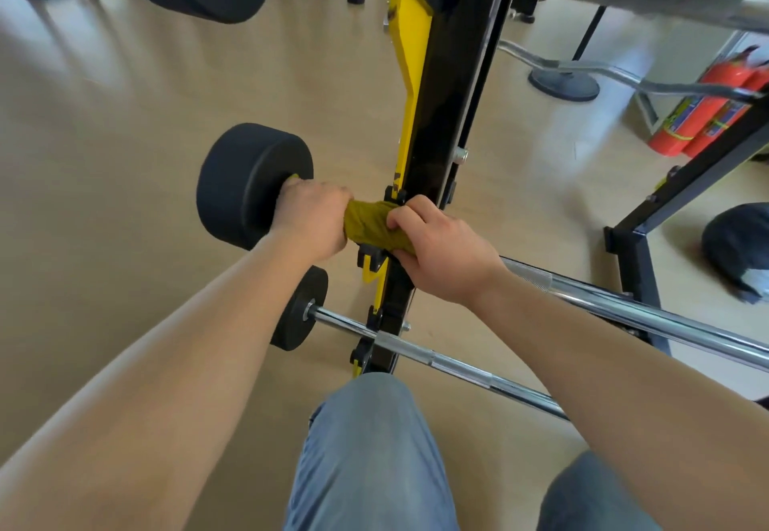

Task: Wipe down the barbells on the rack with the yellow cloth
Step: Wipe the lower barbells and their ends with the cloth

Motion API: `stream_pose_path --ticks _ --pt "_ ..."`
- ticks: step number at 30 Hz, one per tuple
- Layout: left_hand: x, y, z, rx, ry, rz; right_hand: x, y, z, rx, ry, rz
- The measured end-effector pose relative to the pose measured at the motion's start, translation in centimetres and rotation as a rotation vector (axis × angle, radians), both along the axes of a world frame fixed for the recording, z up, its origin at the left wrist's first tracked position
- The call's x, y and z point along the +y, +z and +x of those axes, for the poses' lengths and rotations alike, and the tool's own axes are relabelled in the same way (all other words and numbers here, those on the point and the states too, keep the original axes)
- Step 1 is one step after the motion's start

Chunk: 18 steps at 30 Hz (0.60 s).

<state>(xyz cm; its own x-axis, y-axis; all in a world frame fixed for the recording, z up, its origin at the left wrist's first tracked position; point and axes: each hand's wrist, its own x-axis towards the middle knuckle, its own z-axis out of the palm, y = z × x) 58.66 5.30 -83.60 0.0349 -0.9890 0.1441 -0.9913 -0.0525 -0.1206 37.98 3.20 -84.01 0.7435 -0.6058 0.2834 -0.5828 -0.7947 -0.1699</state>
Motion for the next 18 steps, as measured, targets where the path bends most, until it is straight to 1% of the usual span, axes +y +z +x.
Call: stream_pose_path --ticks 2,3,4,6,7,8,10,14,16,18 --pt "-0.7 1.7 0.6 0.083 -0.019 0.231 0.1 0.0 -0.2 -0.029 0.027 -0.001" --pt "-0.9 2.5 0.5 0.171 -0.009 0.336 0.1 0.0 -0.3 -0.051 0.046 -0.007" --pt "-1.0 3.3 0.1 0.31 0.014 0.399 0.1 -0.1 -0.5 -0.07 0.061 -0.016" --pt "-0.9 3.7 -1.1 0.614 0.043 0.416 0.1 -0.1 -0.7 -0.1 0.074 -0.038" --pt "-0.6 3.7 -1.8 0.719 0.044 0.394 0.1 -0.1 -0.7 -0.108 0.069 -0.041" --pt "-0.2 3.5 -2.4 0.776 0.049 0.366 0.2 0.0 -0.8 -0.109 0.059 -0.039" --pt "0.5 3.3 -3.0 0.798 0.084 0.36 0.4 0.0 -0.8 -0.095 0.046 -0.037" --pt "1.5 4.4 -4.9 0.796 0.141 0.445 1.0 0.3 -1.6 -0.005 0.018 -0.059" --pt "2.0 5.1 -6.6 0.725 0.16 0.394 1.2 1.0 -2.6 0.078 -0.008 -0.074" --pt "2.5 5.1 -8.0 0.622 0.178 0.282 1.1 1.6 -3.8 0.156 -0.034 -0.099"
